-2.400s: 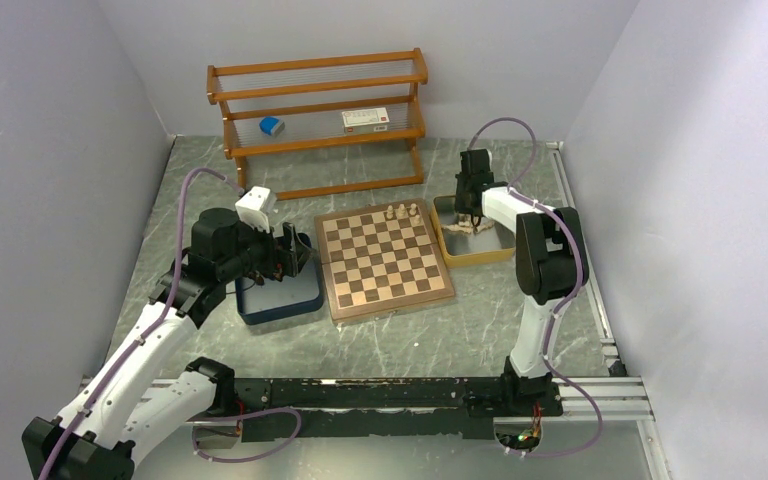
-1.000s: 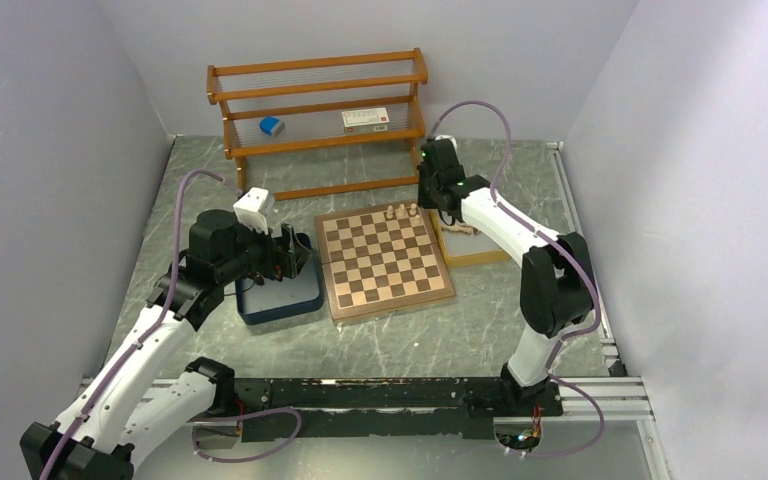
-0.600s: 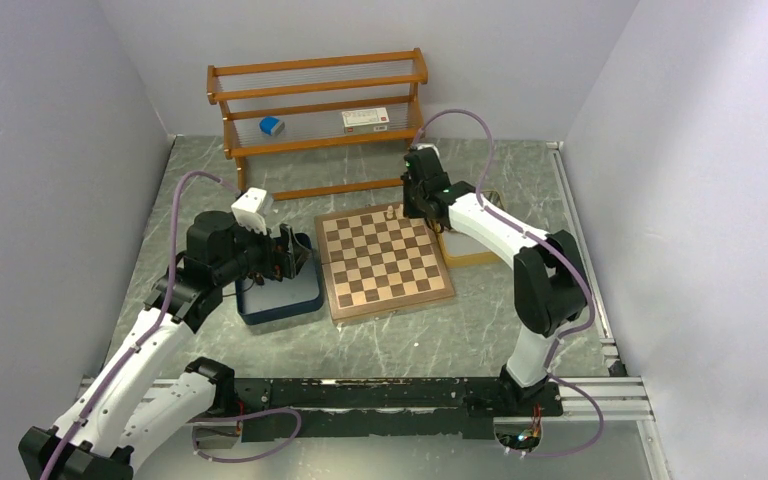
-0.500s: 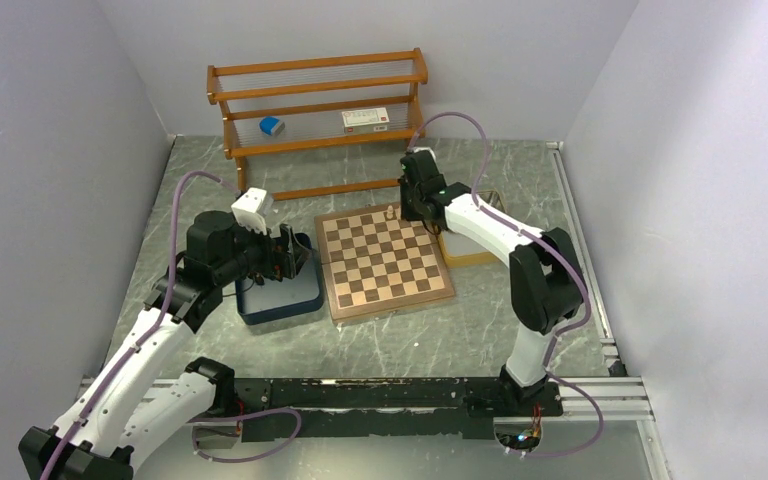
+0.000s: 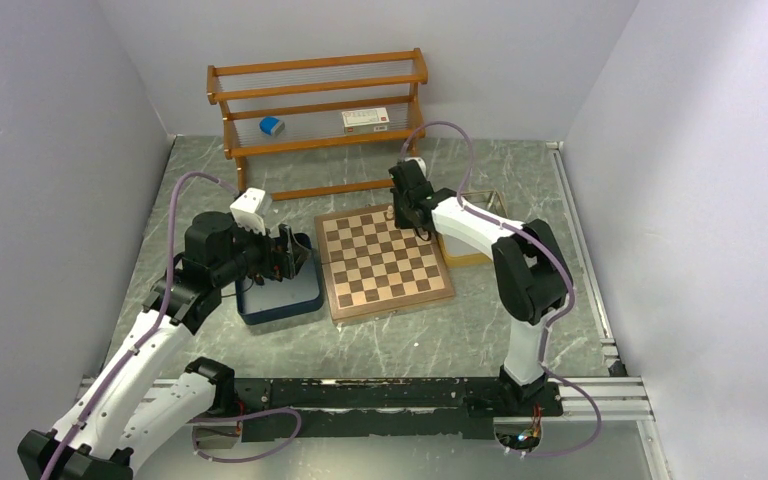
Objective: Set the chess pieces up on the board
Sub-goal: Place the chess piece on the chessboard.
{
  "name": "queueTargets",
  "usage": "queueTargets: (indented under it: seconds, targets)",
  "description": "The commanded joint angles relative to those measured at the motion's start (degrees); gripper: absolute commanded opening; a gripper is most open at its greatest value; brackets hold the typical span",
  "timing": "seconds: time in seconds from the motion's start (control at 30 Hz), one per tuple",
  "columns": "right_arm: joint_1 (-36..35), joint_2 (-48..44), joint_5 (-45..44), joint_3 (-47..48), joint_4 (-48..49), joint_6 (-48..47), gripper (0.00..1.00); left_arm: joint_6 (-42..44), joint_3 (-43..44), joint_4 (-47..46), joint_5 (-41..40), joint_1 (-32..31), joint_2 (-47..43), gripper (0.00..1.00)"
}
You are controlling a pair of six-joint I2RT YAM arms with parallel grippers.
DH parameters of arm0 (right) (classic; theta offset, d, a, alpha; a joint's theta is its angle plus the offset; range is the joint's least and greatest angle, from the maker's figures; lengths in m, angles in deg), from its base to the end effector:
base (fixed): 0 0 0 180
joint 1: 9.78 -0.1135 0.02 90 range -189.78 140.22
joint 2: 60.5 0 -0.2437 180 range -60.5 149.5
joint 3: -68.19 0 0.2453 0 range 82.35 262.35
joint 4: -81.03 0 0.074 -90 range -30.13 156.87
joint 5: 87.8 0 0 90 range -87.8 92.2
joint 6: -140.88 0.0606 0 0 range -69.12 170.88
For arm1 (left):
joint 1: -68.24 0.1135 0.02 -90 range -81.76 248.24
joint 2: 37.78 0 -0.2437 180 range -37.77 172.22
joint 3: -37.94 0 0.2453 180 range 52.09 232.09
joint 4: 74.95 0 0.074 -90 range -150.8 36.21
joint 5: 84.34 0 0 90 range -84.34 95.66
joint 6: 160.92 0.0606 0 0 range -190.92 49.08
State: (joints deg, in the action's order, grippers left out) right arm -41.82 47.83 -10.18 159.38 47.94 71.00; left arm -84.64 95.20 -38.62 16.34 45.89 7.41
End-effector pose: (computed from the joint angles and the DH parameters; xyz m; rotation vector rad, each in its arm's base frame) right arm 0.3597 0.2098 0.1702 -0.1571 2.4204 0.1493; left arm 0.1898 -0.0902 0.2828 0.2752 2.0166 -0.5870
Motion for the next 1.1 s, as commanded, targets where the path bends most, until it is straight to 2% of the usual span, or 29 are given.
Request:
queueTargets:
  seconds: [0.0, 1.07]
  targets:
    - [-0.3, 1.4, -2.9, 0.1, 2.5, 0.1, 0.16, 0.3, 0.4, -0.7, 0.3, -0.4, -1.1, 0.99]
    - [-0.4, 5.5, -5.7, 4.3, 0.3, -1.0, 0.18, 0.4, 0.6, -0.5, 0.0, -0.4, -1.5, 0.99]
